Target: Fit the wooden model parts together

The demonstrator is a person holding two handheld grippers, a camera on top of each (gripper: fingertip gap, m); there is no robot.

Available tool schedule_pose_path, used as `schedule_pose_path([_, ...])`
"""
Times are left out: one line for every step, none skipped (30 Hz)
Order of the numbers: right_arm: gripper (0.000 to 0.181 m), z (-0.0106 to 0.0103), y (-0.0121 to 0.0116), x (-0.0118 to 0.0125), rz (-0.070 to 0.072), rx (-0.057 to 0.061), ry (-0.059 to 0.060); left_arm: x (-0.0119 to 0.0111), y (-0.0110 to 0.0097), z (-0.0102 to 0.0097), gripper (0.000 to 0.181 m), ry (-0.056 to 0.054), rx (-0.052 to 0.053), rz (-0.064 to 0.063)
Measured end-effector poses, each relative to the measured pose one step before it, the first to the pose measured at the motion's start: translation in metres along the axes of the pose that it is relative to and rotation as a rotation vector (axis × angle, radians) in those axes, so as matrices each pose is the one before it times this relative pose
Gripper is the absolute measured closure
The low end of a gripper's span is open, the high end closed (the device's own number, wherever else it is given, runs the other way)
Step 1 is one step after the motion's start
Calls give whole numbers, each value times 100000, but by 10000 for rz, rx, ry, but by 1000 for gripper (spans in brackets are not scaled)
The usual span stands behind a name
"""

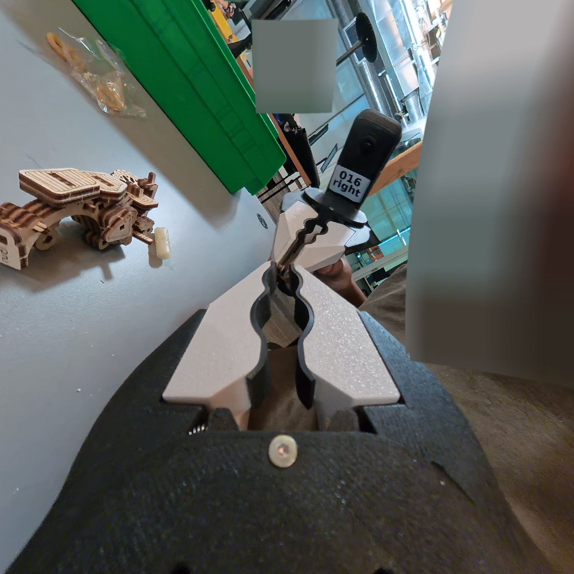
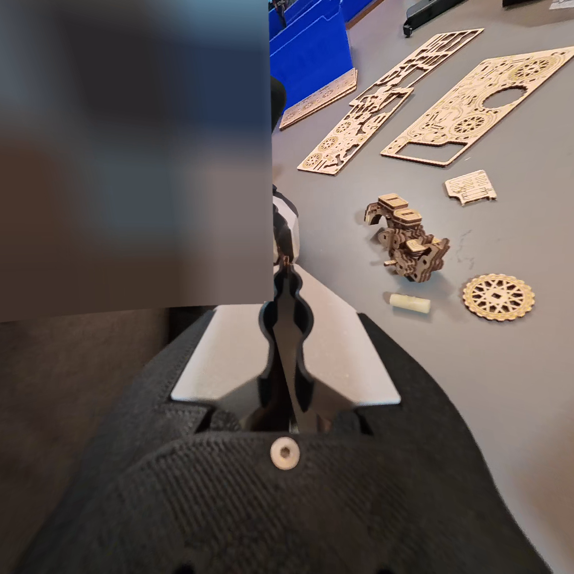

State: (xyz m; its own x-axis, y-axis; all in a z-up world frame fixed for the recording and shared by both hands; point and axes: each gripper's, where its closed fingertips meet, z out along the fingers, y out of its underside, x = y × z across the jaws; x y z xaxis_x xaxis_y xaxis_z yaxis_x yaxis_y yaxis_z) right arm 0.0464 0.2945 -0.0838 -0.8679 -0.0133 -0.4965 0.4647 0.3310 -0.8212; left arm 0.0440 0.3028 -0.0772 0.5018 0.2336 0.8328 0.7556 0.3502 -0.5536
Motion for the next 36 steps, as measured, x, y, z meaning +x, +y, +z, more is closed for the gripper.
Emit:
schedule_pose_path([181,43,62,46,-110,-64,98,-90,10,-3,175,-58,2,8])
schedule_pose_path([180,48,62,41,-123,-67,104,-106,17,-3,175,-64,-4,1])
schedule_pose_path([180,44,63,17,-120,-70,89,-103,27,-9,176,-62,-6,7])
schedule_pose_path([181,58,51,11,-112,-63,80,-100,15,-13,177,-56,-5,3])
schedule_pose_path([181,41,42,18,-101,-57,84,-57,13,-11,178,-31,-4,-8])
schedule_pose_path([181,23,30,19,-83,-41,62,-34,13,-11,178,-14,-9,-13])
schedule_pose_path([180,16,8,-8,-31,-15,26,-1,-4,-9,178,0,1,-3])
schedule_pose_path([181,5,-3,4,15,-3,4,-8,-11,3,178,-9,-1,-3])
schedule_pose_path([181,-3,37,27,16,-14,5,-37,27,17,178,-35,-27,-7])
schedule_pose_path([181,8,68,45,6,-33,17,-63,52,27,178,-64,-49,18])
schedule_pose_path([181,15,52,36,2,-22,24,-63,31,25,178,-78,-30,49])
schedule_pose_path([181,3,3,18,5,10,3,-9,-7,15,178,-36,-1,37])
schedule_pose_path([181,-14,-66,-30,32,43,-38,73,-49,-7,178,30,24,-10])
schedule_pose_path([181,-30,-100,-48,68,67,-69,75,-60,-23,178,66,24,-56])
schedule_pose_path([180,-39,-99,-44,86,84,-80,108,-78,-25,177,89,28,-66])
schedule_pose_path([181,-54,-73,5,85,65,-60,167,-125,-38,169,146,63,-88])
schedule_pose_path([181,-80,-55,62,70,64,-30,175,-140,-84,165,159,58,-108])
schedule_pose_path([181,-100,-77,50,74,72,-30,57,-166,-113,165,76,73,-53])
schedule_pose_path([181,-108,-89,34,92,77,-54,-65,-107,-122,166,-23,51,17])
schedule_pose_path([181,-81,-80,7,105,71,-64,-89,-31,-84,167,-61,2,50])
schedule_pose_path([180,-68,-50,15,96,55,-53,-61,10,-50,167,-47,-14,53])
schedule_pose_path([180,-35,-20,11,83,40,-47,7,13,-16,168,-7,-4,32])
schedule_pose_path([180,-14,-13,-11,76,28,-50,66,31,33,169,30,-11,13])
schedule_pose_path([180,7,-2,-10,65,16,-49,32,81,59,170,13,-31,-1])
schedule_pose_path([180,19,5,-15,32,7,-28,14,110,80,171,0,-40,-4])
schedule_pose_path([180,29,22,-23,-13,-8,1,12,87,73,171,2,-25,-14])
schedule_pose_path([180,54,22,-23,-40,-24,17,-7,49,53,172,-19,3,4])
schedule_pose_path([180,50,34,-33,-60,-31,32,-31,32,28,175,-41,0,42])
schedule_pose_path([180,60,53,-23,-69,-46,40,-34,24,-6,177,-59,-3,85])
schedule_pose_path([180,61,75,-24,-53,-60,28,11,-5,-15,179,-43,-2,98])
schedule_pose_path([180,62,77,-45,-15,-42,-10,23,-14,-25,180,-23,-9,68])
schedule_pose_path([180,46,24,-96,38,-3,-64,8,-8,-22,180,-6,-17,31])
schedule_pose_path([180,13,-11,-74,81,15,-83,60,24,-15,180,46,-27,12])
schedule_pose_path([180,-4,0,-55,97,26,-94,59,11,-25,180,48,-3,1])
schedule_pose_path([180,-25,-46,-98,126,50,-135,123,11,-15,180,93,4,9])
schedule_pose_path([180,-33,-104,-149,166,91,-172,184,-41,-36,180,134,28,3])
